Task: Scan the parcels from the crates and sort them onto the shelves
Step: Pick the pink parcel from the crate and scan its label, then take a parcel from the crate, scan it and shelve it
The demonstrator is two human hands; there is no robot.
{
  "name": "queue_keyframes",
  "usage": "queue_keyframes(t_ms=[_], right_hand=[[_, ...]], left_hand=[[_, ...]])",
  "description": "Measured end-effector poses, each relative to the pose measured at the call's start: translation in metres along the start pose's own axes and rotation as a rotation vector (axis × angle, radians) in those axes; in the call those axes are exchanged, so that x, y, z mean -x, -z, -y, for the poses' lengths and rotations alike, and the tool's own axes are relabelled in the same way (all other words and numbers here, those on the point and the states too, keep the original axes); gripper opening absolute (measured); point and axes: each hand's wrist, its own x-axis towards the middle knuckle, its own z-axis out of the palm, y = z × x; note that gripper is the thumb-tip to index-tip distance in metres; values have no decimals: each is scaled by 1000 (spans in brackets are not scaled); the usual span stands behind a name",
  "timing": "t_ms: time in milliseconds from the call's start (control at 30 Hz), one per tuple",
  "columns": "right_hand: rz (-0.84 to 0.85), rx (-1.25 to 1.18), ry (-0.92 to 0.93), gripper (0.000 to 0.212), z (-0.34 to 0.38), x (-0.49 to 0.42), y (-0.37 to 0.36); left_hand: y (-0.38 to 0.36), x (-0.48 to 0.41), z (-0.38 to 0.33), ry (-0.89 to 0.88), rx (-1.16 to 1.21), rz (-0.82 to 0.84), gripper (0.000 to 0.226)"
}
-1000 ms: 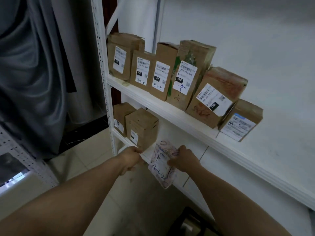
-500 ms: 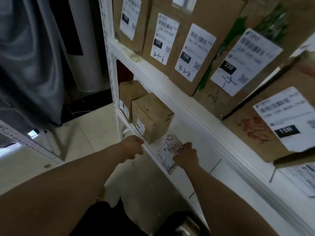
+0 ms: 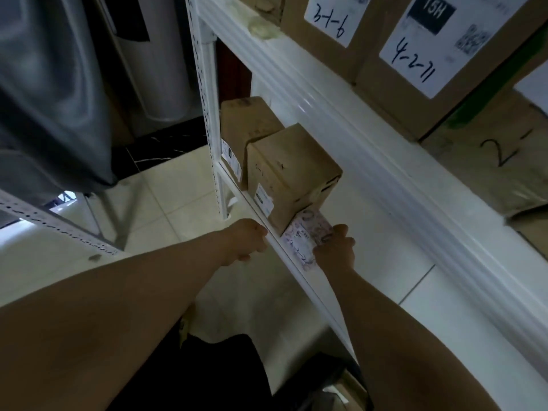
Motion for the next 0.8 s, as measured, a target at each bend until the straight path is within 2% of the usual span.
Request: queue_keyframes(t_ms=[100, 267, 367, 600, 800], right_hand=[[20, 19, -28, 55, 0, 0, 1], [98, 33, -26, 81, -2, 5, 12], [92, 53, 6, 88, -5, 14, 28], [98, 69, 23, 86, -23, 63, 64], [48, -7, -16, 73, -65, 124, 82]], left_hand=[[-1, 2, 0, 9, 7, 7, 41], [-4, 14, -6, 7, 30, -13, 41], [-12, 28, -11, 1, 38, -31, 40], [-44, 87, -11, 12, 47, -45, 42], [-77, 139, -12, -46, -23, -21, 45]])
